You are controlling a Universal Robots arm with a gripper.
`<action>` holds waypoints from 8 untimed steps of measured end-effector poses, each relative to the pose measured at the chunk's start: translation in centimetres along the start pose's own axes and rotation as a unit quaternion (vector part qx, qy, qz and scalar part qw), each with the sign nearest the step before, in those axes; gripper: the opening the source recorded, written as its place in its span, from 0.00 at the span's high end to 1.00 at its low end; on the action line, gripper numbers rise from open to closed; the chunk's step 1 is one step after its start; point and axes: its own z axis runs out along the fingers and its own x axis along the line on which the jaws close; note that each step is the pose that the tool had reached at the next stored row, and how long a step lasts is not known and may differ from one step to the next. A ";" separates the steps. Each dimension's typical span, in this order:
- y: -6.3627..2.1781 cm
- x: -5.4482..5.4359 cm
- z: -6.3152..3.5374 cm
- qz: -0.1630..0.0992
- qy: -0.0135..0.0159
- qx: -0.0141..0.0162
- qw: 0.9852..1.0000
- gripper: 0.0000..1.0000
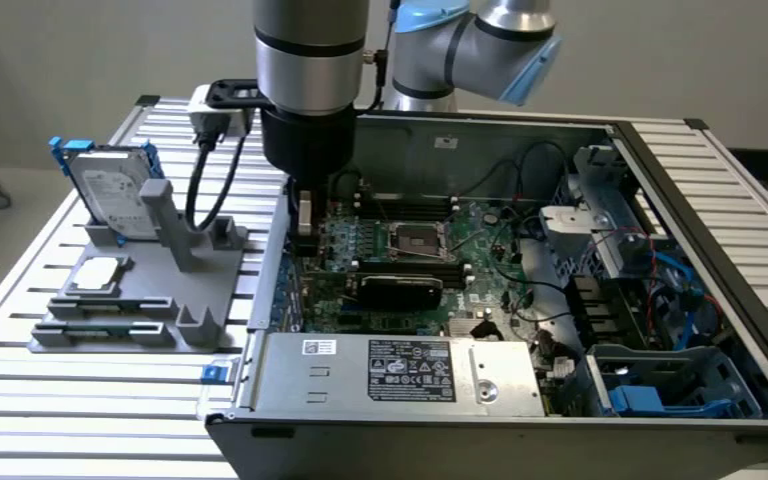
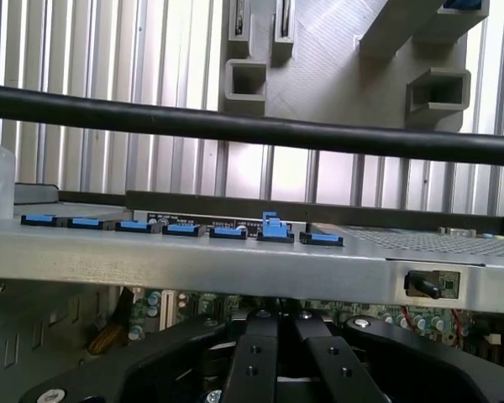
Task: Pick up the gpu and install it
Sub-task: 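Press down on the gpu until it lock into place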
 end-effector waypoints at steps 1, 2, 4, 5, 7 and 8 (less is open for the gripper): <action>-0.10 0.0 -0.06 0.000 0.000 0.000 1.000 0.89; -0.25 0.0 -0.21 0.000 0.000 0.000 1.000 0.89; -0.73 0.1 -0.59 0.000 0.000 0.000 1.000 0.89; -0.99 0.1 -0.78 0.000 0.000 0.000 1.000 0.89; -1.61 0.1 -1.15 -0.001 0.000 0.000 1.000 0.89; -1.94 0.1 -1.30 -0.002 0.000 0.000 1.000 0.89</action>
